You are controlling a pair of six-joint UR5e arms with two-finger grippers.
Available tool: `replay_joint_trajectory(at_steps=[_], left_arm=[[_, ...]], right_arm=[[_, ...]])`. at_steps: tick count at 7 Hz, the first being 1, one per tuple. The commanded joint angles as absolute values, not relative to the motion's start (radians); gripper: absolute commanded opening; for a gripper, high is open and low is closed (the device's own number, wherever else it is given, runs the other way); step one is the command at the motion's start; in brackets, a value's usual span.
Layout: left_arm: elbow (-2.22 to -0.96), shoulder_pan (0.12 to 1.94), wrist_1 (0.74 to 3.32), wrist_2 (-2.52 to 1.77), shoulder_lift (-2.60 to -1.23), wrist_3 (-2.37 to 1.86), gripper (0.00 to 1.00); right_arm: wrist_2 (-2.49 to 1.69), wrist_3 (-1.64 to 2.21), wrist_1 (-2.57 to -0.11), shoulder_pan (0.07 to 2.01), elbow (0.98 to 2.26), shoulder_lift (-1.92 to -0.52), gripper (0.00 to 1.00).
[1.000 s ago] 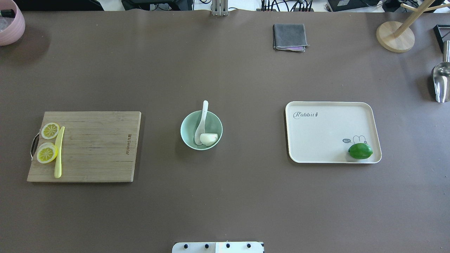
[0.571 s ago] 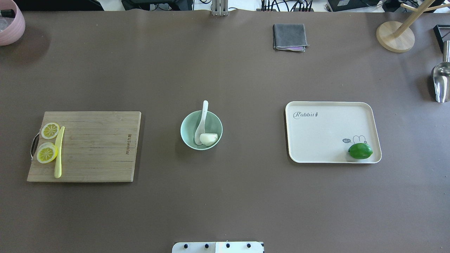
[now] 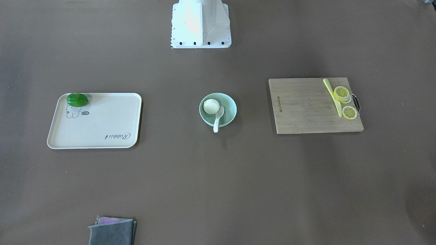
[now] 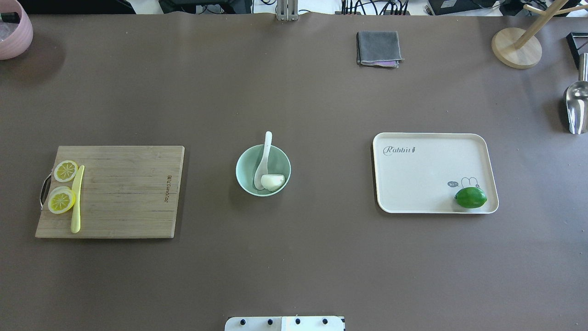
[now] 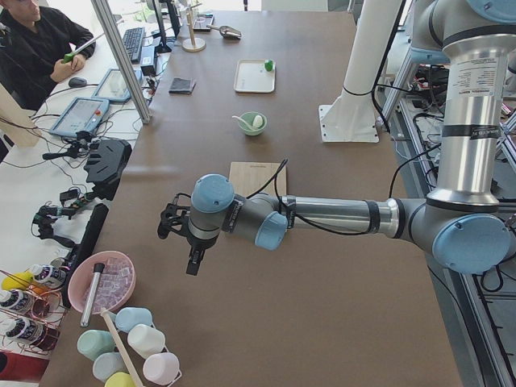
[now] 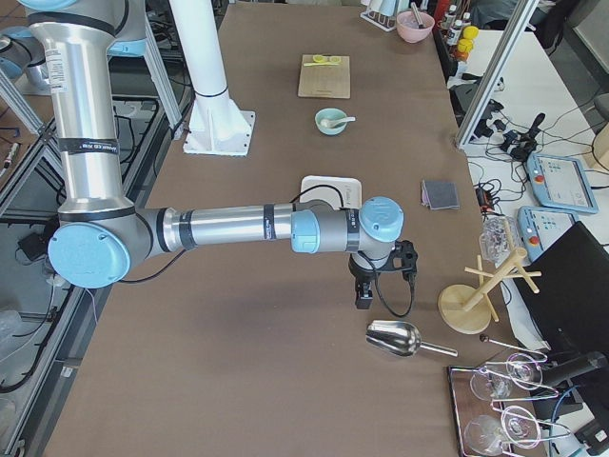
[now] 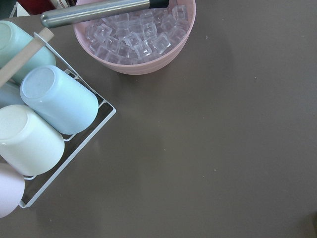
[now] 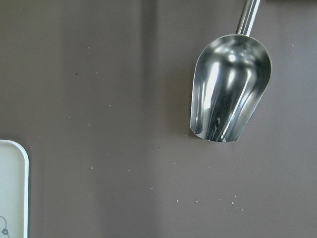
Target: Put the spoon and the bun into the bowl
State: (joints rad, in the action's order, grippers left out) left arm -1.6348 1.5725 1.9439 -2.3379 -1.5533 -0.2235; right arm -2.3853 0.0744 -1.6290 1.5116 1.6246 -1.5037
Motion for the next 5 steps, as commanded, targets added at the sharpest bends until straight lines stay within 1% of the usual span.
replay_joint_trajectory(at_steps=[1,5], left_arm=[[-1.678,1.568,1.94,-2.352,-1.519,-0.265,0.98],[-1.675,1.562,1.928,-2.347,-1.526,-0.272,0.98]], right_arm=[[-2.387,0.08,-1.634,1.509,1.628,-1.511,1.0],[-2.387,0.08,-1.634,1.511,1.629,-1.522,1.0]])
